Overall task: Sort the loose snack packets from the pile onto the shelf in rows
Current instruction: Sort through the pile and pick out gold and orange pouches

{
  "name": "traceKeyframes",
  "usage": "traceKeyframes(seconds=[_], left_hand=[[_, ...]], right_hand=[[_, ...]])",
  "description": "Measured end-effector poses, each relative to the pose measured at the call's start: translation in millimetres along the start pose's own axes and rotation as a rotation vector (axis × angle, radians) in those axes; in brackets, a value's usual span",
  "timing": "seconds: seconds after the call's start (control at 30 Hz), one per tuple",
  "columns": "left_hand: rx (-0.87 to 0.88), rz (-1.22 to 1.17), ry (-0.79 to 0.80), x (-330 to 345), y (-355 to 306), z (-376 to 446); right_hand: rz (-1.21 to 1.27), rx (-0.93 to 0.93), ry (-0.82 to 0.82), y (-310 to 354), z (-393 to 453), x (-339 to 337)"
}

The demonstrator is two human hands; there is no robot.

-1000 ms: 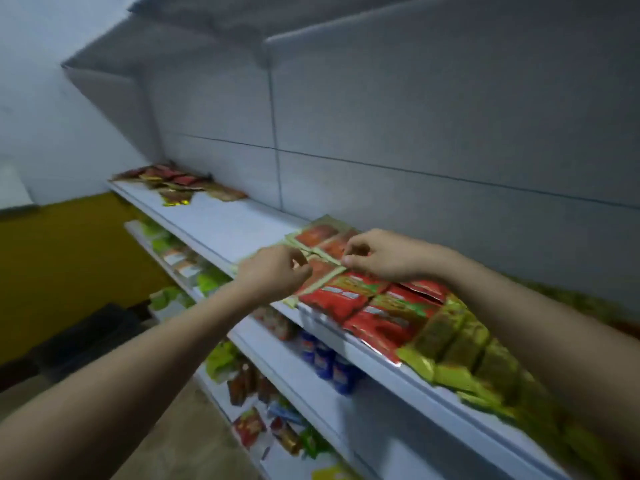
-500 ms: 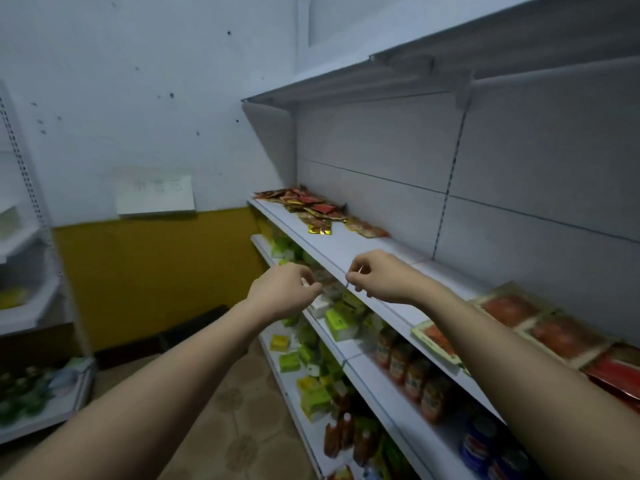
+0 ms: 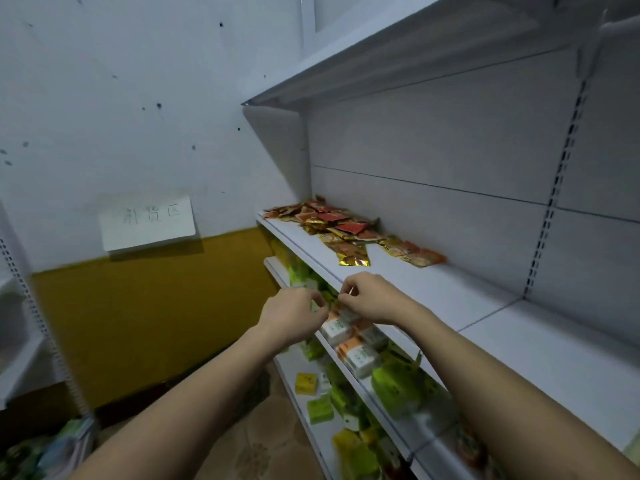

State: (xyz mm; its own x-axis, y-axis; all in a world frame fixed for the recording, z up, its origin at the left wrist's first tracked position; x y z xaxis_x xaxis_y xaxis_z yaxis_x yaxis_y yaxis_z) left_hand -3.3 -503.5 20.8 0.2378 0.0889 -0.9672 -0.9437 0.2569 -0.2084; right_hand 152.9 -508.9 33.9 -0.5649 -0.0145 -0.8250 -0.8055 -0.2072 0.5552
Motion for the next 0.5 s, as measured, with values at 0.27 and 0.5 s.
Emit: traceKeyframes(seconds=[0.27, 0.5], left_hand=[[-0.035, -0.048, 0.000, 5.6, 78.1, 110.6], [0.048, -0.138, 0.023, 31.3, 144.5, 226.0]], right_hand=[[-0.003, 0.039, 0.041, -3.9, 129.4, 29.2], [-0.010, 0.130, 0.036, -18.1, 244.2, 75.6]])
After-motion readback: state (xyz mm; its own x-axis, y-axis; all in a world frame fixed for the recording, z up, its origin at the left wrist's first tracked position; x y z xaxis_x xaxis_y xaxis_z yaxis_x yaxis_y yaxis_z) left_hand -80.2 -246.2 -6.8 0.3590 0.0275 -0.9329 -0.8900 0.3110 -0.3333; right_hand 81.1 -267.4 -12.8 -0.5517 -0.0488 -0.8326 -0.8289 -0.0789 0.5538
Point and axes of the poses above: each hand's wrist, its own z-axis towards the middle knuckle, its own x-axis out of the palm, y = z × x, the point moved 3 cm from there along z, towards the middle knuckle, and after that the axes turned 4 degrees about z, right-handed, at the moved point
